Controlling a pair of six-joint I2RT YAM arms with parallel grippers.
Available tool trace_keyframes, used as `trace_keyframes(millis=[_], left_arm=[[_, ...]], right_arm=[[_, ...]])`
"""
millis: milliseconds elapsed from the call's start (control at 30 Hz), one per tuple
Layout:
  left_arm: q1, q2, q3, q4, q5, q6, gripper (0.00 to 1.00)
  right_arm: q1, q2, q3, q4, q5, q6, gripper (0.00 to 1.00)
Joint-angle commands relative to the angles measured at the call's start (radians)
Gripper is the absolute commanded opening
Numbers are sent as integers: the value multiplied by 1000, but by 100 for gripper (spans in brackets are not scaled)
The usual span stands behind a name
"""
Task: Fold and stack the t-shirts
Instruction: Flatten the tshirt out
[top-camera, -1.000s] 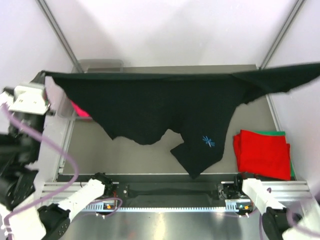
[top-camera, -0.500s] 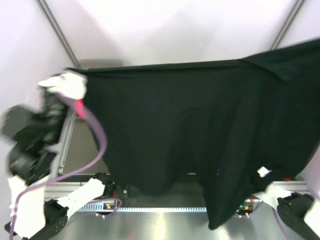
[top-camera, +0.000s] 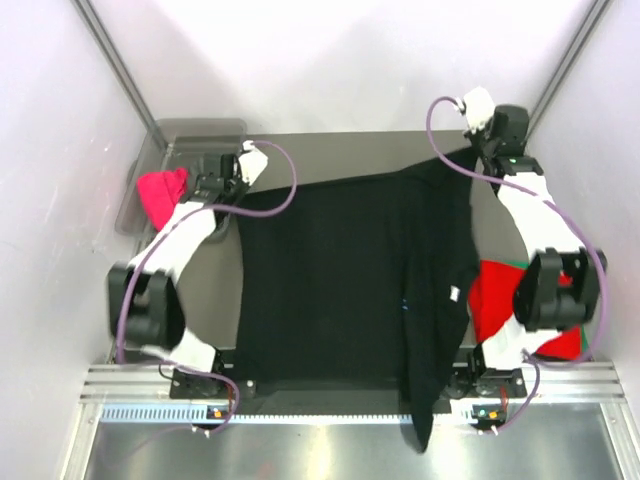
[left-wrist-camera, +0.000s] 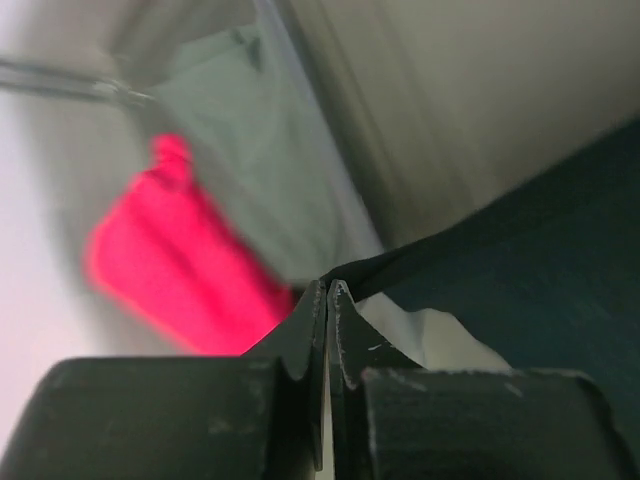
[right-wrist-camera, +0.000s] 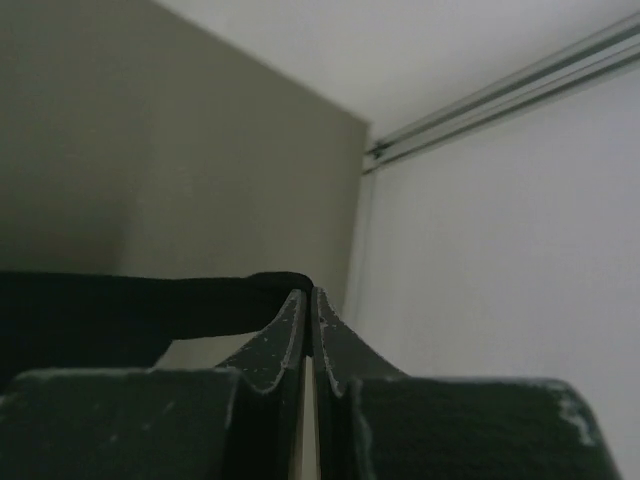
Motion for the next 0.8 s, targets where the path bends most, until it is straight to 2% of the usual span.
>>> trace_keyframes(millis=[0,33,133,267,333,533,733,767], left_arm=[[57,171,153,195,92,-212,0],[60,262,181,214,94,-234,0],[63,401,290,271,96,-280,0],[61,508,427,287,102,-305,0],[61,539,485,294,94,-313,0],[45,510,520,317,115,-342,0],[12,551,563,343,80,-267,0],[12,567,586,387,80,-259,0]], right_arm=[[-54,80,76,92,-92,239,0],[-62,117,129,86,-102,257,0],[-68,254,258,60,-103,272,0],[-68,453,491,-62,-101,284,0],[-65,484,560,-98,-101,310,0],[-44,441,511,-89,-80,347,0],[-32,388,386,-38,-35,318,0],[-32,407,389,-23,-23,303,0]])
